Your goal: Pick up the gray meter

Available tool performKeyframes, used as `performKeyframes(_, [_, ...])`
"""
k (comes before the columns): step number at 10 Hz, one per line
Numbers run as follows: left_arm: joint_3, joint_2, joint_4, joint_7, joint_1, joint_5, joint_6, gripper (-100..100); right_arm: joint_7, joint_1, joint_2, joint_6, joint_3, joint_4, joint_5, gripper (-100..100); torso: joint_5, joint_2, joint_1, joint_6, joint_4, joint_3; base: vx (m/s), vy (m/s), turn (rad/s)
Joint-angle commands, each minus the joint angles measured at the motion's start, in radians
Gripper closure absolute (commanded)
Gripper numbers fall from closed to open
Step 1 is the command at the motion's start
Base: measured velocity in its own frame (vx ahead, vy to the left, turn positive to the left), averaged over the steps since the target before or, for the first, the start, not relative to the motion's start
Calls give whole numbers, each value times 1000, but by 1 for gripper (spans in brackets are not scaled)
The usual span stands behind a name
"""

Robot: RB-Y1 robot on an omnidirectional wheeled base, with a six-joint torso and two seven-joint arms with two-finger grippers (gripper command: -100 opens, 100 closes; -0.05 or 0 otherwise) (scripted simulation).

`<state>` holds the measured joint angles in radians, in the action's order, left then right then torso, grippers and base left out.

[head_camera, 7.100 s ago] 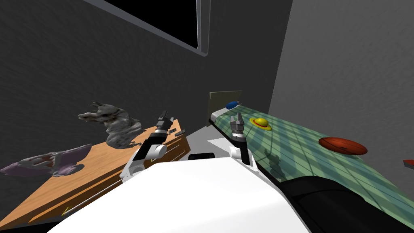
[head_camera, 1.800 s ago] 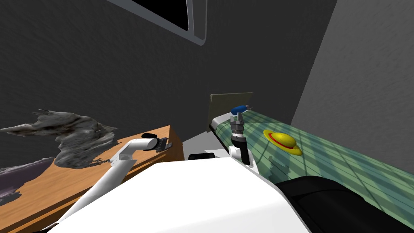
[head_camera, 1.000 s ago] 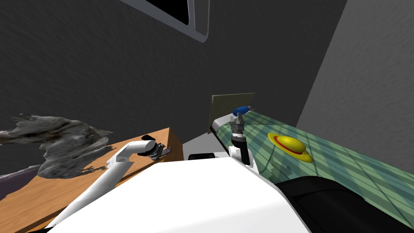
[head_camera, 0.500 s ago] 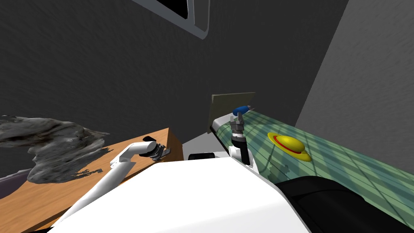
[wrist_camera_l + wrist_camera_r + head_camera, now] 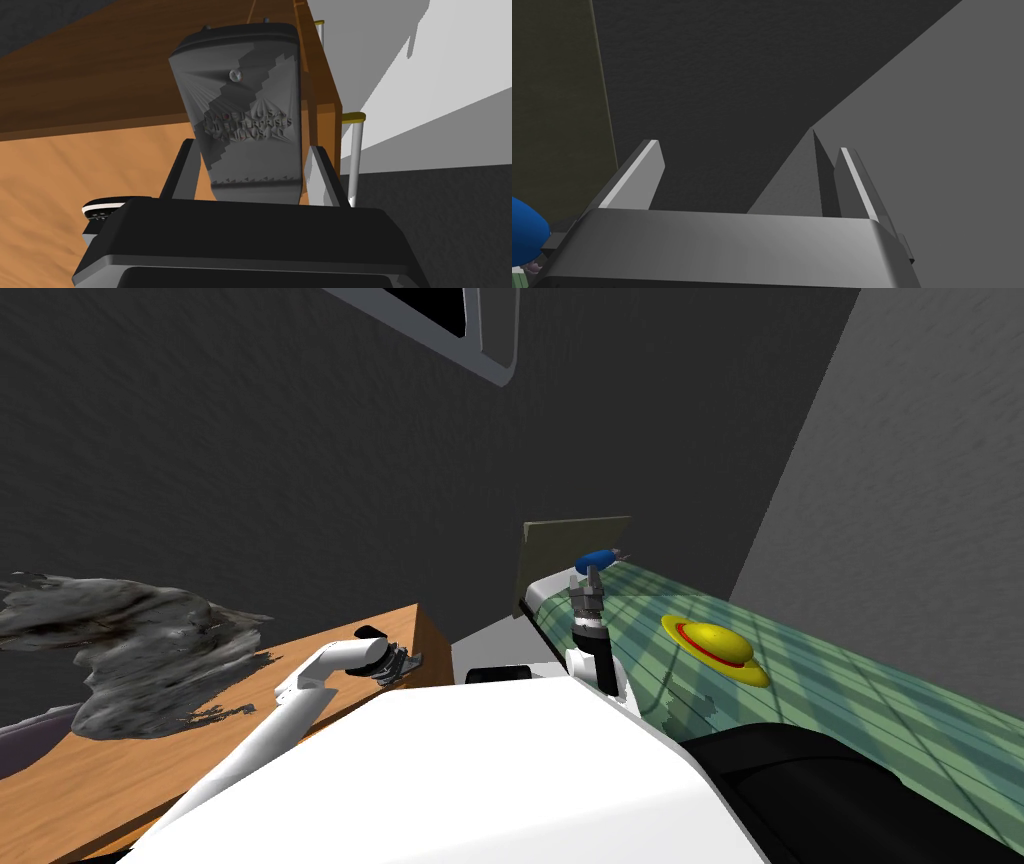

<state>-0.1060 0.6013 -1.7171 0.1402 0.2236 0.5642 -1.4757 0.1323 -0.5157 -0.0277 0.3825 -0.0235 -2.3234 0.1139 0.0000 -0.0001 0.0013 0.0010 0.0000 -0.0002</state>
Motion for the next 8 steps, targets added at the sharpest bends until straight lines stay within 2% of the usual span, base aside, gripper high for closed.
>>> performKeyframes(1, [0,0,0,0,0,0,0,100,0,0,0,0,0,0,0,0,0,0,0,0,0,0,0,0,0])
performKeyframes(2, [0,0,0,0,0,0,0,100,0,0,0,0,0,0,0,0,0,0,0,0,0,0,0,0,0])
performKeyframes(3, [0,0,0,-1,0,0,0,0,0,0,0,0,0,0,0,0,0,0,0,0,0,0,0,0,0])
performKeyframes(4, [-8,13,-31,6,0,13,-30,100,0,0,0,0,0,0,0,0,0,0,0,0,0,0,7,-4,36])
performKeyframes(6, [-16,24,-64,15,4,26,-59,100,0,0,0,0,0,0,0,0,0,-1,-1,0,0,0,13,-5,27])
performKeyframes(7, [-12,20,-54,13,1,21,-48,100,0,0,0,0,0,0,0,0,-1,-1,-1,-1,0,0,6,-2,6])
performKeyframes(8, [-13,20,-57,14,1,22,-53,0,0,0,0,0,0,0,0,0,0,0,-1,-1,0,0,0,0,0])
